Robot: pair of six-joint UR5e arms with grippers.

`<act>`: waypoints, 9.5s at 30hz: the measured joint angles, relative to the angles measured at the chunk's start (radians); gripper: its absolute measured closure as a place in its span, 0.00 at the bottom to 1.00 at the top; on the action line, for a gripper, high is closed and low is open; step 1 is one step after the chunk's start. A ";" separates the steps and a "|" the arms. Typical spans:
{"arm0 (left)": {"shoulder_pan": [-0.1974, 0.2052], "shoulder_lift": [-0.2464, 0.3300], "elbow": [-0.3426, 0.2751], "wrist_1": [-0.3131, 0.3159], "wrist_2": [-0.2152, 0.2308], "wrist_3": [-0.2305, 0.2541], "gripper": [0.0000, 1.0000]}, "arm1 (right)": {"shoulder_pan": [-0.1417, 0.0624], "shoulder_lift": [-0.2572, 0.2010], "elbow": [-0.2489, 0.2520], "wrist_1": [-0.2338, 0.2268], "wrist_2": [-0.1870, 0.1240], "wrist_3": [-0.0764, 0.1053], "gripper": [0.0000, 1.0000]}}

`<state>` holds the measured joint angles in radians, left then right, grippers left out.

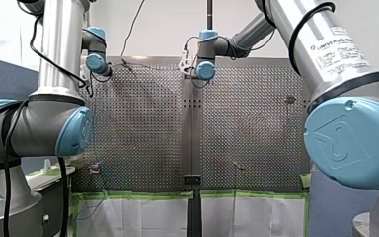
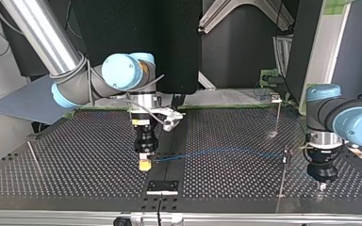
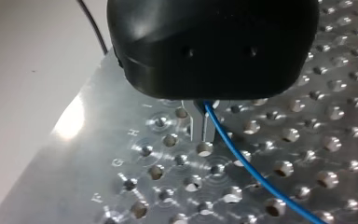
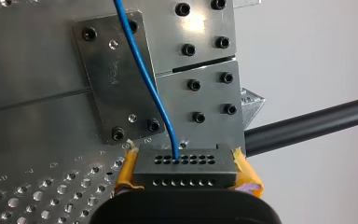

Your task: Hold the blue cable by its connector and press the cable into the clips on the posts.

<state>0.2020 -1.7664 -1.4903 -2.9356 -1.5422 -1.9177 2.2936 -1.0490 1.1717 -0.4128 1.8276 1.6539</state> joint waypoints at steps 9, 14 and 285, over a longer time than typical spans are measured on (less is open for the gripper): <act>-0.007 0.018 -0.001 -0.080 -0.024 0.078 0.92 | 0.004 0.002 0.000 0.001 -0.005 0.000 1.00; -0.009 0.053 -0.013 -0.129 -0.053 0.106 0.95 | 0.006 0.004 0.000 0.002 -0.005 0.000 1.00; -0.434 0.018 -0.340 0.171 -0.184 0.362 1.00 | 0.026 0.051 0.238 0.005 0.062 0.033 1.00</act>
<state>-0.2316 -1.7481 -1.8304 -2.7646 -1.7262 -1.5553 2.3198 -0.9981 1.4098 -0.4081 1.8898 1.6871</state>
